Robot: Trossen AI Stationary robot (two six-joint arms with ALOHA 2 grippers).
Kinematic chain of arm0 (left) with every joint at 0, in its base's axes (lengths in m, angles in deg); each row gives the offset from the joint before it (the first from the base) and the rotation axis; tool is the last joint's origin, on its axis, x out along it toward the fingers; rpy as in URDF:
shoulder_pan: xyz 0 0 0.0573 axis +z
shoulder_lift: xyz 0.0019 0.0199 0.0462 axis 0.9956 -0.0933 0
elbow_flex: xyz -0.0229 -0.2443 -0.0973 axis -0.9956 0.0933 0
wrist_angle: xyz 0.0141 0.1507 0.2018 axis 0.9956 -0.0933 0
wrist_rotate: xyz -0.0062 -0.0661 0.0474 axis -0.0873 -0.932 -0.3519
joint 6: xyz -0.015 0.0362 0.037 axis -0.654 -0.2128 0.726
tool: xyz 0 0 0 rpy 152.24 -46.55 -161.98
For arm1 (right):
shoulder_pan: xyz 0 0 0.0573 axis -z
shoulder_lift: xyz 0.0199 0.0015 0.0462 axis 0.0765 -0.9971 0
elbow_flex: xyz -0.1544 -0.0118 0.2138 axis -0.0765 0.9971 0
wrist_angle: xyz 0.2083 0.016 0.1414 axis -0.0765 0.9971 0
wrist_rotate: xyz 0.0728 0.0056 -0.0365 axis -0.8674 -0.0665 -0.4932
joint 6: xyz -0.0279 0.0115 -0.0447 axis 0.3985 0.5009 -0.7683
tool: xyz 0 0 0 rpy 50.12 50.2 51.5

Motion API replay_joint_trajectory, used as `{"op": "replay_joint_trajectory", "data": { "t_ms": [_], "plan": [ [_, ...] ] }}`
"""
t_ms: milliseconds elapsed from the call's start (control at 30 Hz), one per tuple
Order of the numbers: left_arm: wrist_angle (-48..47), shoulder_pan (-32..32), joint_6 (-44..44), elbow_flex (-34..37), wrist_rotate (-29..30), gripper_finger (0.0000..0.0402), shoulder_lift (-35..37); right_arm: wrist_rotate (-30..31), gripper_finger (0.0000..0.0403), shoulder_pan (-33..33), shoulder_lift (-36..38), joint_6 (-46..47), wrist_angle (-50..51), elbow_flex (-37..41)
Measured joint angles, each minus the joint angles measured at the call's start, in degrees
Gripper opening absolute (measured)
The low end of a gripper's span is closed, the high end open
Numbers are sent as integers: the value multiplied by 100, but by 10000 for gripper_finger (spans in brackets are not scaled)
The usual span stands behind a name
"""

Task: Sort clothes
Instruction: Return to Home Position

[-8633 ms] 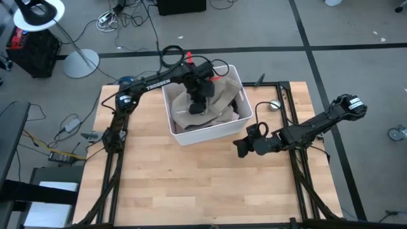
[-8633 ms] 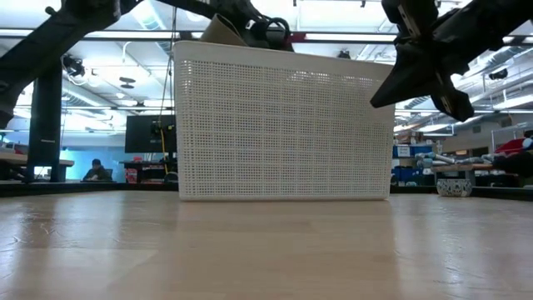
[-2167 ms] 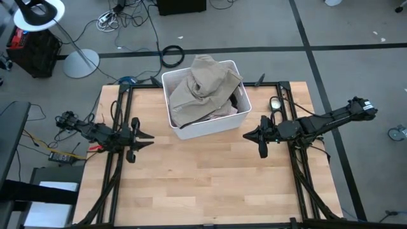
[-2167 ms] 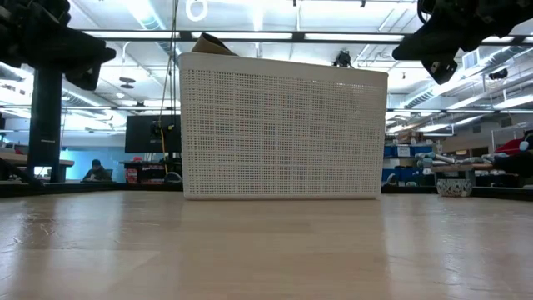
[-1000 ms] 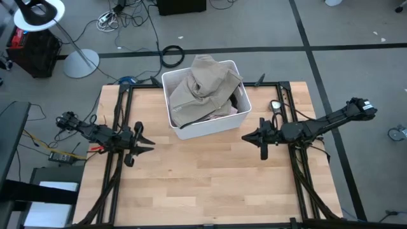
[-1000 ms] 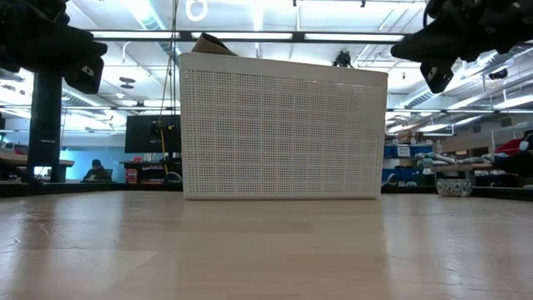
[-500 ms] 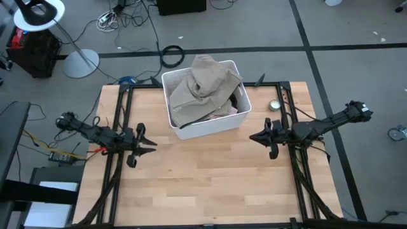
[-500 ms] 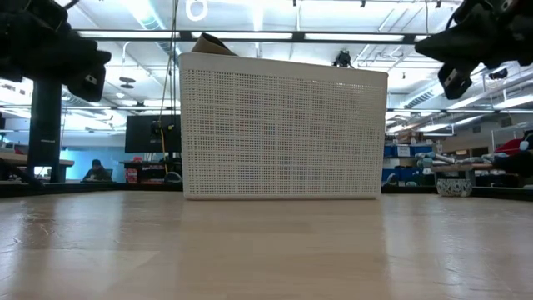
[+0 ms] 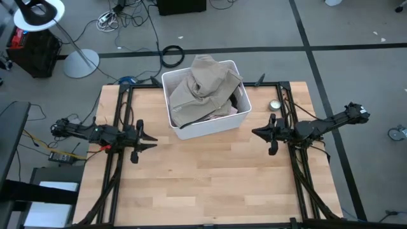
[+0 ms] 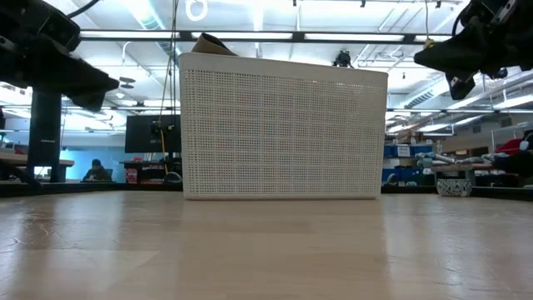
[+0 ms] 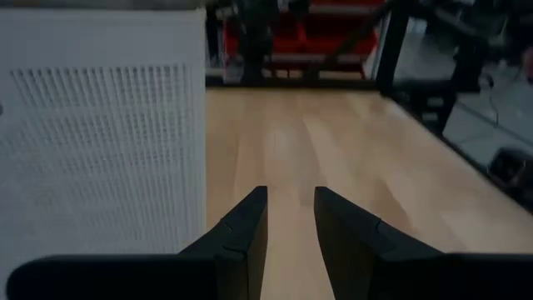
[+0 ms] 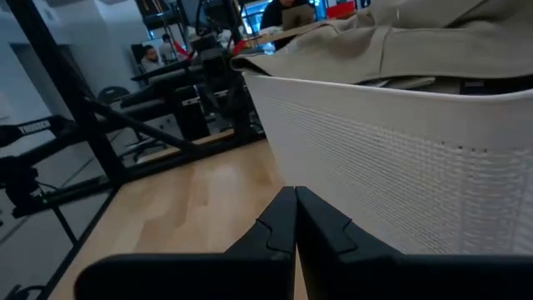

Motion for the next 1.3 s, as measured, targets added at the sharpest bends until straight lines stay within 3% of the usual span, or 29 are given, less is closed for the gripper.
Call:
{"op": "replay_joint_trajectory", "data": {
  "t_ms": [167,567,1000,1300],
  "plan": [
    [-156,144,-4,-169,-45,105,0,-2,7,-7,300,4,327,0],
    [1496,164,196,450,-13,105,-4,-256,7,-71,929,167,1015,0],
    [1545,194,201,467,141,105,0,-211,8,-193,1574,7,1683,0],
    [1667,194,177,469,202,105,0,52,8,-193,1759,-609,1932,0]
  ]
}}
